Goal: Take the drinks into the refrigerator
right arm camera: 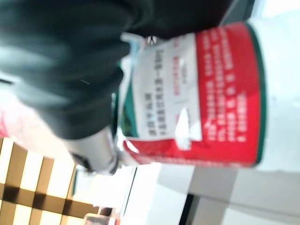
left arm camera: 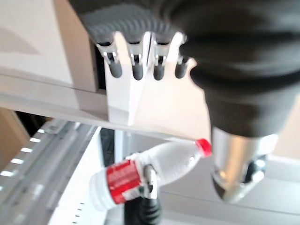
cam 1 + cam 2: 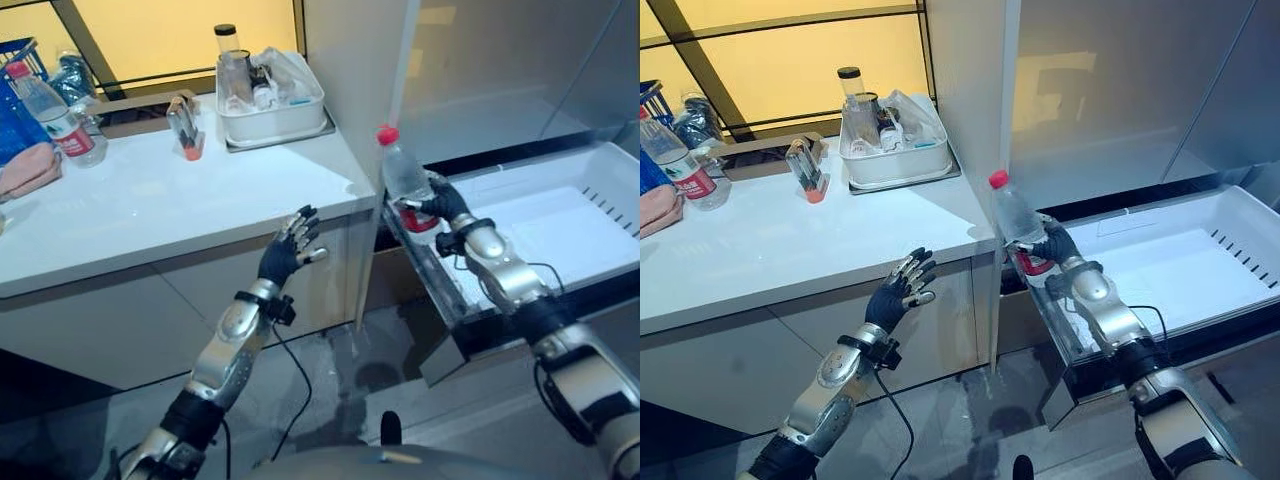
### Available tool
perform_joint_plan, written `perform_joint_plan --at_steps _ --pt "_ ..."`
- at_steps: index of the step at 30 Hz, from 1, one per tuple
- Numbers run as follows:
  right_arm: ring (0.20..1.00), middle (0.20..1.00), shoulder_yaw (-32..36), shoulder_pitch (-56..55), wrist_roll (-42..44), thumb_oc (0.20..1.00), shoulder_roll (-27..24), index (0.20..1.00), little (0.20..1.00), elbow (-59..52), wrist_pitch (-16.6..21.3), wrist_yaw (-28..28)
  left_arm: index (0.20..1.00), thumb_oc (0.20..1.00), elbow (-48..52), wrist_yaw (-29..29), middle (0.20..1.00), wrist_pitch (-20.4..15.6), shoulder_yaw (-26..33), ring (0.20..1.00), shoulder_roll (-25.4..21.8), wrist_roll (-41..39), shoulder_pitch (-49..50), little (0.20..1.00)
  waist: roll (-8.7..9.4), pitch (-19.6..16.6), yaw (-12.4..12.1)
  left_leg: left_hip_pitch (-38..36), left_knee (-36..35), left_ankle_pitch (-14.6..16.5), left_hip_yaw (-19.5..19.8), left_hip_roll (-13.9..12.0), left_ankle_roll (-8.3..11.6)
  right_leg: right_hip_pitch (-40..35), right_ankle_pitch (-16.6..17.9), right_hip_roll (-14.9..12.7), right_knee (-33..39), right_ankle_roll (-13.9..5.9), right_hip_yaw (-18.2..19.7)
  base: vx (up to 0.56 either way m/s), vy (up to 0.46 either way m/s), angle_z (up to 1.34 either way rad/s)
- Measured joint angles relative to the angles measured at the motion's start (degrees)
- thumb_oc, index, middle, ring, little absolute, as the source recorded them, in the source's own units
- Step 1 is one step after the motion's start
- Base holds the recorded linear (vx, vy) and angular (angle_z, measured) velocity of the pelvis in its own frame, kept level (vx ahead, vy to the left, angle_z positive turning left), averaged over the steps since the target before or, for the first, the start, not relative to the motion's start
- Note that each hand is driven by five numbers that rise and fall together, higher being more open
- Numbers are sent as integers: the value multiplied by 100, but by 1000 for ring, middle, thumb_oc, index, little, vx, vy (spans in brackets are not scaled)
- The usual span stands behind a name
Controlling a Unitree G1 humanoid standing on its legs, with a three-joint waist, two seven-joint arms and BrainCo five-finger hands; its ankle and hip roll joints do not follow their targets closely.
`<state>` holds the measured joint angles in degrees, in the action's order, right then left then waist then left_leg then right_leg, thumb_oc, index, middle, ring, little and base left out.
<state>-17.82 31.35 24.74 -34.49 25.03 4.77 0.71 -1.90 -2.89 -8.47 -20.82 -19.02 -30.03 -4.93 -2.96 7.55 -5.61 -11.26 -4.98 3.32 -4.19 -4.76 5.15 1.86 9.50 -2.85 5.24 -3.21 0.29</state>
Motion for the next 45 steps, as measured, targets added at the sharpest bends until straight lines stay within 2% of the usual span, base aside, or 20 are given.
perform_joint_plan --at_steps 3,12,17,20,23,30,35,41,45 --pt "200 200 334 -3 199 200 -88 200 200 2 2 113 1000 1000 0 -17 1000 1 -1 1000 -3 4 108 1000 -48 50 2 15 0 16 -3 2 -26 18 -10 0 0 -12 2 0 0 0" --pt "200 200 948 -530 283 200 -1114 200 200 12 146 165 1000 1000 87 -221 1000 -8 0 1000 -198 16 183 1000 -69 171 59 110 1 3 10 18 -17 102 -5 -14 -1 -15 0 -1 -1 2" --pt "200 200 1043 -554 -170 200 -1422 200 200 1129 133 203 1000 1000 228 -387 1000 -24 -10 1000 -551 229 199 1000 -70 283 189 205 1 2 -18 33 -33 209 -7 -25 -1 -30 24 -16 -3 -3" --pt "200 200 1039 -557 -471 200 -1499 200 200 1484 51 199 1000 1000 292 -440 1000 -87 -16 1000 -594 231 193 1000 -114 391 209 210 2 2 -43 44 -33 236 17 -22 -2 -34 66 -35 -3 -7" --pt "200 200 1027 -401 -850 200 -1566 200 200 1773 15 201 1000 1000 291 -494 1000 -91 -44 1000 -596 233 179 1000 -85 485 188 224 2 2 -43 46 -33 252 20 -21 -2 -34 71 -66 -2 -1" --pt "200 200 199 552 -1768 200 -1453 200 200 2804 -57 202 1000 1000 290 -489 1000 -182 -166 1000 -756 234 99 1000 38 670 148 624 123 -7 -20 90 -39 549 102 -73 -4 -35 68 -99 -4 1" --pt "200 200 -451 1487 -2486 200 -1342 200 200 3519 -178 211 1000 1000 273 -434 1000 -208 -418 1000 -749 241 -97 1000 69 1053 141 903 263 -16 93 126 -38 733 163 -123 -6 -19 -9 -75 14 9" --pt "200 200 -696 1769 -2700 200 -1313 200 200 3736 -219 248 1000 1000 269 -307 1000 -222 -511 1000 -751 278 -285 1000 84 1303 41 1209 296 -56 173 120 -4 980 186 -135 -8 3 -95 -72 6 8" --pt "200 200 -1269 2240 -3369 200 -1182 200 200 4309 -260 328 1000 1000 266 -194 1000 -236 -549 1000 -746 458 -592 1000 86 1456 -1 1400 366 -71 300 103 22 1089 201 -140 -9 16 -209 -49 -3 13"
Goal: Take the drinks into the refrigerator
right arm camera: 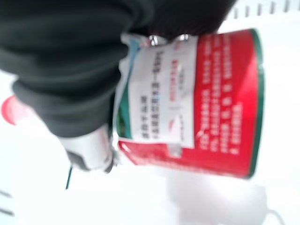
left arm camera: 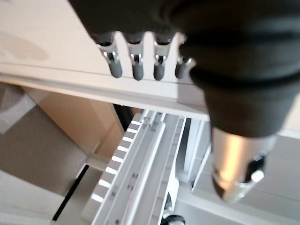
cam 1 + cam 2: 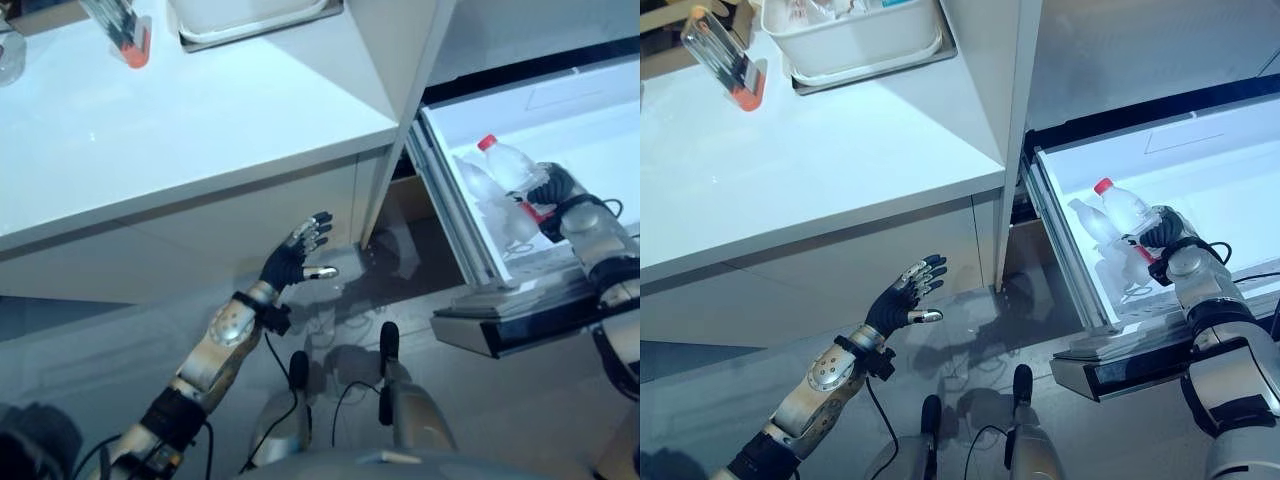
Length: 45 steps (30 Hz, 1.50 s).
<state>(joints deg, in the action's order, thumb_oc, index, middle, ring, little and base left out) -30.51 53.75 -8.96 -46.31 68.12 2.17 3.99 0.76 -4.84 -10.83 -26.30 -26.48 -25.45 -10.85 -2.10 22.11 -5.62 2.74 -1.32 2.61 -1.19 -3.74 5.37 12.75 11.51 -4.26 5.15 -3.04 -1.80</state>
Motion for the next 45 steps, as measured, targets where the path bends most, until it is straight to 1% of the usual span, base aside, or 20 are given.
perform_joint_plan --at_steps 1,2,4,5,6,8,11,12,17,18,19,20,24,30,33,34,35,36,38,45 --pt "200 200 -107 52 -139 200 68 200 200 62 -10 16 1000 1000 0 25 1000 -6 1 1000 0 0 -22 1000 -1 19 -9 10 -1 -1 1 -2 2 8 -1 1 0 2 -10 -53 -9 10" --pt "200 200 -570 172 -528 200 252 200 200 122 -19 43 1000 1000 -1 72 1000 -21 0 1000 16 12 -55 1000 -1 33 -6 100 4 -2 17 0 4 70 0 -5 0 2 -35 -31 -13 5" --pt "200 200 -692 197 -952 200 465 200 200 79 -19 190 1000 1000 -6 112 1000 -22 2 1000 51 129 -107 1000 -7 103 -19 103 8 -9 44 0 14 75 5 -9 -1 9 -50 -20 -9 6" --pt "200 200 -960 285 -1444 200 521 200 200 110 -111 280 1000 1000 -63 147 1000 -22 -4 1000 96 231 -115 1000 4 109 0 84 8 -12 81 -6 18 43 4 -8 0 9 -75 -27 5 6" --pt "200 200 -963 323 -1654 200 480 200 200 151 -125 262 1000 1000 -105 150 1000 -22 -2 1000 127 231 -131 1000 5 108 8 73 9 -12 105 -5 18 25 4 -9 0 8 -90 -31 14 7" --pt "200 200 -931 442 -2102 200 635 200 200 223 -331 179 1000 1000 -220 188 1000 -28 13 1000 178 233 -192 1000 3 109 10 84 12 -16 127 -2 24 24 2 -15 -1 9 -110 -35 11 4" --pt "200 200 -586 435 -2148 200 857 200 200 336 -491 221 1000 1000 -255 275 1000 -28 17 1000 205 233 -203 1000 2 109 12 85 26 -23 137 -10 37 -11 1 -13 -1 18 -125 -39 10 2" --pt "200 200 -424 387 -1972 200 972 200 200 430 -505 301 1000 1000 -252 304 1000 -28 38 1000 241 233 -215 1000 1 108 16 81 32 -27 161 -13 42 -52 -2 -15 0 22 -157 -44 12 8" --pt "200 200 -166 234 -1258 200 989 200 200 451 -509 463 1000 1000 -248 417 1000 -25 46 1000 279 275 -297 1000 1 108 2 109 29 -109 303 1 55 -55 19 -49 0 49 -284 -49 5 15" --pt "275 275 -134 211 -1155 275 989 275 275 448 -506 501 1000 1000 -248 436 1000 -16 40 1000 279 340 -309 1000 1 109 -2 121 31 -117 318 2 56 -52 21 -53 0 52 -308 -37 13 13" --pt "485 485 -94 203 -1058 485 989 485 485 449 -503 525 1000 1000 -248 443 1000 -14 37 1000 276 408 -327 1000 1 108 2 140 36 -122 343 4 56 -50 22 -58 0 54 -331 -29 27 11" --pt "1000 1000 -45 208 -911 1000 979 1000 1000 450 -501 535 1000 1000 -248 443 1000 -10 33 1000 266 469 -389 1000 1 109 1 187 48 -129 366 9 57 -35 29 -62 0 61 -349 -33 30 11" --pt "1000 1000 83 206 -378 1000 1009 1000 1000 449 -443 592 1000 1000 -246 440 1000 -3 -84 1000 165 506 -713 1000 -1 110 -9 211 61 -140 393 17 57 -13 39 -71 0 67 -356 -14 13 3" --pt "1000 1000 694 63 552 1000 918 1000 1000 280 -214 654 1000 1000 -233 339 1000 -4 -180 1000 117 599 -799 1000 14 123 -6 195 34 -140 372 26 55 -6 39 -73 0 64 -344 -2 41 -1" --pt "1000 1000 1168 -293 1158 1000 758 1000 1000 -687 -47 708 1000 1000 -222 294 1000 -6 -186 1000 64 601 -755 1000 93 168 39 160 12 -144 334 31 48 -6 44 -64 -2 57 -288 14 32 -6" --pt "1000 1000 1555 -704 1324 1000 599 1000 1000 -1700 8 872 1000 1000 -136 254 1000 -17 -157 1000 -27 601 -652 1000 131 202 -30 135 -10 -144 293 30 48 -3 45 -64 -2 56 -231 12 16 -12" --pt "1000 1000 1636 -681 1380 1000 583 1000 1000 -1825 119 913 1000 1000 -123 250 1000 -16 -163 1000 -98 601 -607 1000 156 218 -35 120 -19 -144 276 34 47 -5 48 -66 -2 52 -211 21 15 -16" --pt "1000 1000 1941 -965 1507 1000 524 1000 1000 -2391 178 921 1000 1000 -97 194 1000 -12 -174 1000 -198 600 -550 1000 190 248 -3 86 -26 -143 225 42 46 -5 52 -61 -9 46 -169 28 11 -10" --pt "1000 1000 2228 -1296 1653 1000 520 1000 1000 -3119 338 980 1000 1000 -26 107 1000 -12 -209 1000 -422 596 -417 1000 191 252 -8 46 -50 -137 190 45 37 -19 52 -64 -10 44 -152 29 15 -9" --pt "1000 1000 2993 -1741 1876 1000 538 1000 1000 -3904 596 1033 1000 1000 104 -213 1000 -14 -285 1000 -858 545 -419 1000 204 255 -20 -216 -154 -133 -8 60 7 -156 43 -53 -13 27 -6 28 10 -10"
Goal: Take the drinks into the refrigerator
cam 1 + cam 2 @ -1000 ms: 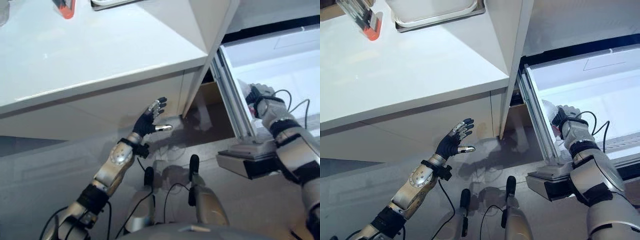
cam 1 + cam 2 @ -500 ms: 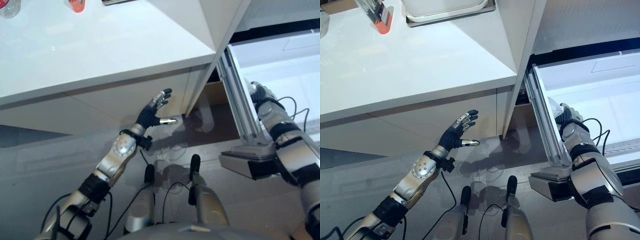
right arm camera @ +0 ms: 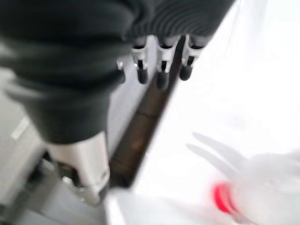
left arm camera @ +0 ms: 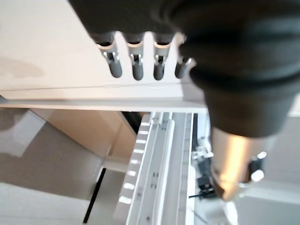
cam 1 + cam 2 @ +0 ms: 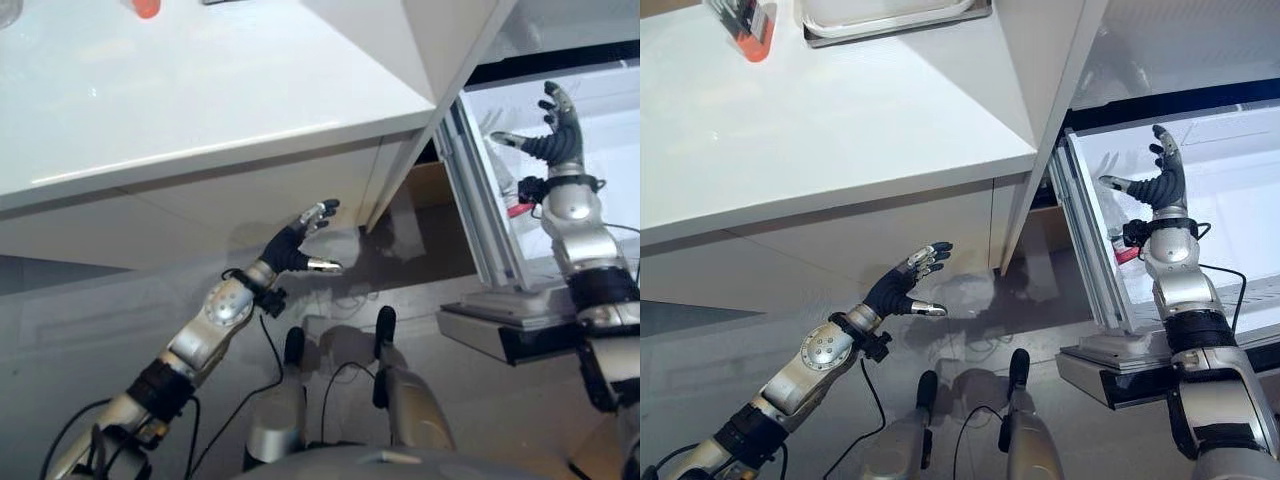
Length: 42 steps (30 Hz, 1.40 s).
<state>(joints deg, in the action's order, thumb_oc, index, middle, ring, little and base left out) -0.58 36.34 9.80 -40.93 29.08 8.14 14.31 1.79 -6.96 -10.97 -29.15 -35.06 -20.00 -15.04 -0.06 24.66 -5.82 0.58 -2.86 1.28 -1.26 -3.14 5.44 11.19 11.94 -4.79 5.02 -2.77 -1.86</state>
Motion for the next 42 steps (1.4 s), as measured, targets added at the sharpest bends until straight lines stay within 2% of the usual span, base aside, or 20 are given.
perform_joint_plan --at_steps 4,7,11,13,17,22,24,25,27,28,29,33,37,42 --pt "1000 1000 595 -705 39 1000 -74 1000 1000 -205 124 34 1000 1000 230 -138 1000 -4 -79 1000 -167 -2 10 1000 33 -8 66 -273 -92 46 -169 43 -75 -139 -48 -11 -24 -67 149 33 10 -17" --pt "1000 1000 1207 -769 302 1000 -58 1000 1000 -173 180 112 1000 1000 416 -298 1000 -14 -106 1000 -341 -7 31 1000 67 -28 188 -409 -117 79 -274 110 -127 -186 -105 -55 -91 -147 277 14 5 -16" --pt "1000 1000 1195 -1252 331 1000 -236 1000 1000 -97 185 -1 1000 1000 427 -468 1000 -17 -116 1000 -556 -167 49 1000 226 -119 257 -451 -138 85 -346 127 -136 -169 -102 -53 -95 -156 350 7 13 -11" --pt "1000 1000 1459 -1545 402 1000 -216 1000 1000 1 191 -46 1000 1000 566 -556 1000 -17 -112 1000 -804 -215 142 1000 289 -159 376 -525 -159 103 -422 146 -163 -167 -120 -50 -149 -180 438 14 15 -17" --pt "1000 1000 1947 -1999 545 1000 -206 1000 1000 193 425 -79 1000 1000 800 -675 1000 -20 -110 1000 -877 -220 166 1000 343 -319 471 -591 -188 125 -497 185 -194 -173 -145 -68 -172 -218 524 16 12 -10" --pt "1000 1000 2495 -2493 532 1000 -485 1000 1000 1387 682 -29 1000 1000 862 -765 1000 -73 -115 1000 -884 -388 236 1000 375 -577 527 -598 -191 141 -497 224 -220 -177 -161 -104 -172 -255 540 3 5 1" --pt "1000 1000 2819 -2764 561 1000 -530 1000 1000 2214 613 10 1000 1000 856 -765 1000 -73 -115 1000 -874 -390 266 1000 398 -601 587 -599 -190 144 -498 238 -228 -183 -161 -119 -172 -267 547 0 0 0" --pt "1000 1000 2918 -2935 653 1000 -504 1000 1000 2681 389 65 1000 1000 852 -763 1000 -73 -116 1000 -870 -392 294 1000 388 -606 662 -597 -190 144 -504 257 -236 -176 -162 -133 -170 -278 572 19 11 -10" --pt "1000 1000 3010 -3366 740 1000 -302 1000 1000 3049 269 121 1000 1000 755 -752 1000 -71 -108 1000 -745 -390 342 1000 327 -632 827 -590 -196 160 -609 287 -260 -144 -146 -134 -167 -302 651 25 11 -22" --pt "1000 1000 3011 -3412 767 1000 -249 1000 1000 3067 249 122 1000 1000 743 -754 1000 -70 -109 1000 -700 -389 359 1000 294 -649 848 -598 -201 164 -632 293 -266 -142 -142 -136 -164 -308 678 22 14 -26" --pt "1000 1000 3013 -3675 783 1000 -173 1000 1000 3164 243 110 1000 1000 721 -758 1000 -70 -114 1000 -566 -381 362 1000 227 -683 1005 -615 -199 181 -683 319 -289 -138 -131 -140 -145 -323 746 13 11 -18" --pt "1000 1000 3021 -4164 785 1000 -36 1000 1000 3382 151 90 1000 1000 692 -760 1000 -71 -106 1000 -288 -377 352 1000 23 -774 1326 -642 -203 226 -818 345 -334 -130 -88 -138 -60 -350 865 21 16 -20" --pt "1000 1000 2762 -4368 776 1000 378 1000 1000 3496 119 -98 1000 1000 580 -767 1000 -70 -109 1000 -122 -371 305 1000 -54 -753 1455 -694 -213 229 -852 336 -335 -133 -70 -105 -59 -352 926 23 8 -11" --pt "1000 1000 2303 -4251 753 1000 751 1000 1000 3607 33 -332 1000 1000 566 -813 1000 -70 -115 1000 -121 -370 383 1000 -175 -766 1429 -707 -212 232 -875 342 -329 -141 -44 -108 -53 -353 946 5 0 -1"
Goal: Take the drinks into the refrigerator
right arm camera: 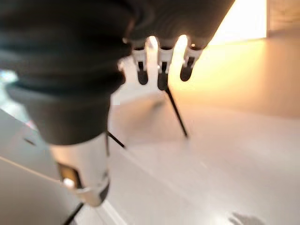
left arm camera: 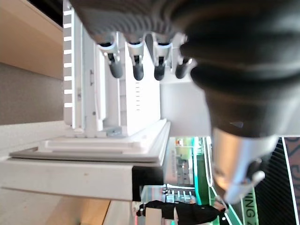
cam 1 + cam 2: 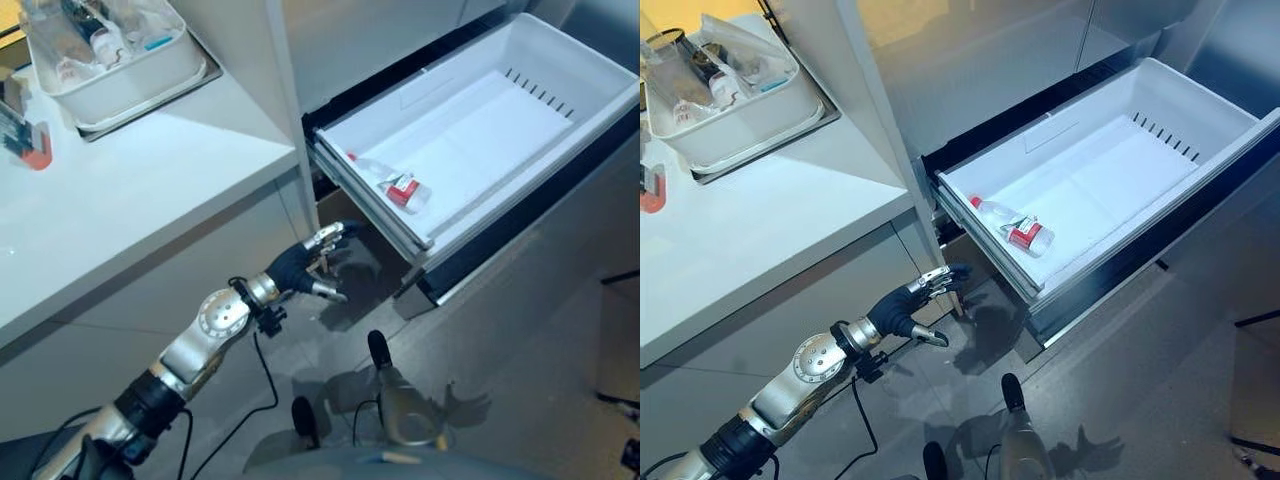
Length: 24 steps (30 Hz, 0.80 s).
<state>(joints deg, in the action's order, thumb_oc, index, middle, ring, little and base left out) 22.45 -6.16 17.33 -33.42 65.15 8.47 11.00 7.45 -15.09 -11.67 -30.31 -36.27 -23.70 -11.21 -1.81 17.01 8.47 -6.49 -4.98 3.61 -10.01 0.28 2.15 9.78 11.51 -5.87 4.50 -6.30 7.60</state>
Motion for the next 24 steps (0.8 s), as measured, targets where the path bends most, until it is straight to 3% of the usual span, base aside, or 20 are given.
perform_joint_plan --at_steps 1,2,3,7,11,17,24 --pt "812 812 -254 96 -48 812 78 812 812 -63 -5 -49 1000 1000 -24 -25 1000 -1 0 1000 -7 0 46 1000 -31 -5 -20 -2 1 -1 2 1 -1 -6 4 -4 2 -2 0 0 0 0" --pt "699 699 -321 128 -72 699 119 699 699 -130 -8 -69 1000 1000 -49 -29 1000 0 -1 1000 -10 0 63 1000 -33 -6 -11 -9 1 -1 1 1 0 -11 7 1 2 0 0 0 0 0" --pt "200 200 -446 229 -158 200 200 200 200 -387 -16 -76 1000 1000 -101 -34 1000 1 -3 1000 -16 0 114 1000 -49 -10 -16 -21 3 -11 -3 3 16 -26 31 -1 4 27 2 0 0 0" --pt "200 200 -1028 302 -687 200 198 200 200 -1693 -75 -59 1000 1000 -189 -57 1000 2 -8 1000 -47 1 209 1000 -73 -4 -31 -105 -1 -16 -5 -8 27 -138 42 -2 45 28 0 6 1 1" --pt "200 200 -1540 974 -1310 200 104 200 200 -2225 -115 -16 1000 1000 -161 -139 1000 -5 -29 1000 -114 -17 222 1000 -123 -25 -303 -102 9 -26 78 -16 31 -195 58 -27 66 35 -47 16 -2 8" --pt "200 200 -2174 1554 -1742 200 -247 200 200 -2428 -390 91 1000 1000 -117 -195 1000 -2 -51 1000 -334 -84 380 1000 -130 -66 -648 -198 25 -34 204 -27 31 -367 35 -53 67 32 -197 20 -7 11" --pt "200 200 -3442 2640 -1917 200 -568 200 200 -2468 -792 46 1000 1000 -85 -214 1000 5 -289 1000 -330 -270 377 1000 -87 -77 -626 -188 24 -43 234 -17 15 -384 47 -102 66 39 -230 4 0 2"
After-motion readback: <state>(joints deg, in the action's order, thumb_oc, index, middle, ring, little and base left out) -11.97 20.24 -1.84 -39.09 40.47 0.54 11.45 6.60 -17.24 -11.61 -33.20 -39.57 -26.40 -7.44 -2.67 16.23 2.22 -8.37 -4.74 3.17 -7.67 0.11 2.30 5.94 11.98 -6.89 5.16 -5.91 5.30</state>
